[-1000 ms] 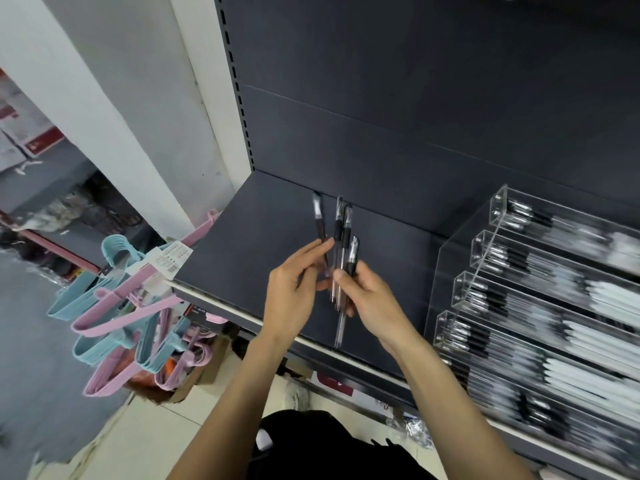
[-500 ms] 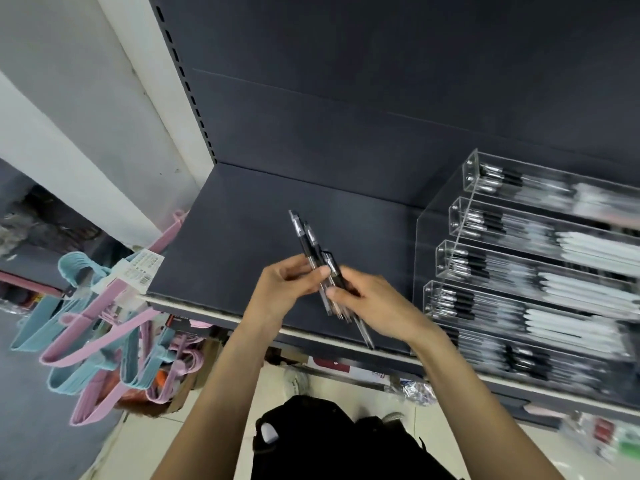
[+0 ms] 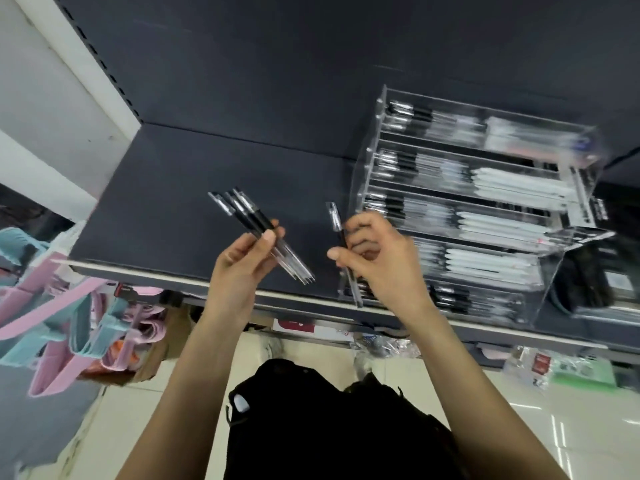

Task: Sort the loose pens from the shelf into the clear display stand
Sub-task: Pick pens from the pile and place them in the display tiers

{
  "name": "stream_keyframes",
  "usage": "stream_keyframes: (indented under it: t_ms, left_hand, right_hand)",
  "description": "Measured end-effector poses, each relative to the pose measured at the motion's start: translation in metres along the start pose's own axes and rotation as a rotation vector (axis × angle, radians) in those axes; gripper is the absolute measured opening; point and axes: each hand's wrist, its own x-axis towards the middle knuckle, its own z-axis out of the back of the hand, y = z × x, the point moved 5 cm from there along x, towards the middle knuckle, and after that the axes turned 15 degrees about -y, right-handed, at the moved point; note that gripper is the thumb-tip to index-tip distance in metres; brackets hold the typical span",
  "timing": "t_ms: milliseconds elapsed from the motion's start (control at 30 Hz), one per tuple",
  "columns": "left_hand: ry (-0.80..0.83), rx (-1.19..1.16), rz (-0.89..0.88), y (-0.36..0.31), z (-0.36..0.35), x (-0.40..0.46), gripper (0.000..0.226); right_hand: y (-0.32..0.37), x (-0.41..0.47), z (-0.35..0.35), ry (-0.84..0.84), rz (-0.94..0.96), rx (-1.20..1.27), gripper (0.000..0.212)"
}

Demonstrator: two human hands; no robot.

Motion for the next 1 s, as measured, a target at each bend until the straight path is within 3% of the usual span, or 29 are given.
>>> stream_keyframes:
  t_ms: [100, 333, 500, 867, 1000]
  left_hand:
    - [-0.063, -0.046, 0.033, 0.034, -0.021, -0.03, 0.018]
    - [-0.118, -0.081, 0.066, 0.119, -0.082, -0.098, 0.032]
    - [-0.242, -0.139, 0.089, 0.158, -0.099, -0.131, 0.004]
    - [-0.387, -0.091, 0.076, 0.189, -0.108, -0.161, 0.008]
    - [-0.402, -0.095, 0.068, 0.187, -0.113, -0.164, 0.012]
  right_hand:
    - [-0.027, -0.015, 0.071, -0.036, 0.149, -0.118, 0.019]
    - [-0.108, -0.027, 0.195, -0.051, 0.366, -0.498, 0.018]
    - [-0.139, -0.026, 0.195, 0.064, 0.483, -0.687, 0.015]
    - [-0.16, -0.016, 0.169, 0.375, 0.497, -0.778, 0.02]
    - [-0.158, -0.023, 0.179, 0.358, 0.567, -0.927, 0.014]
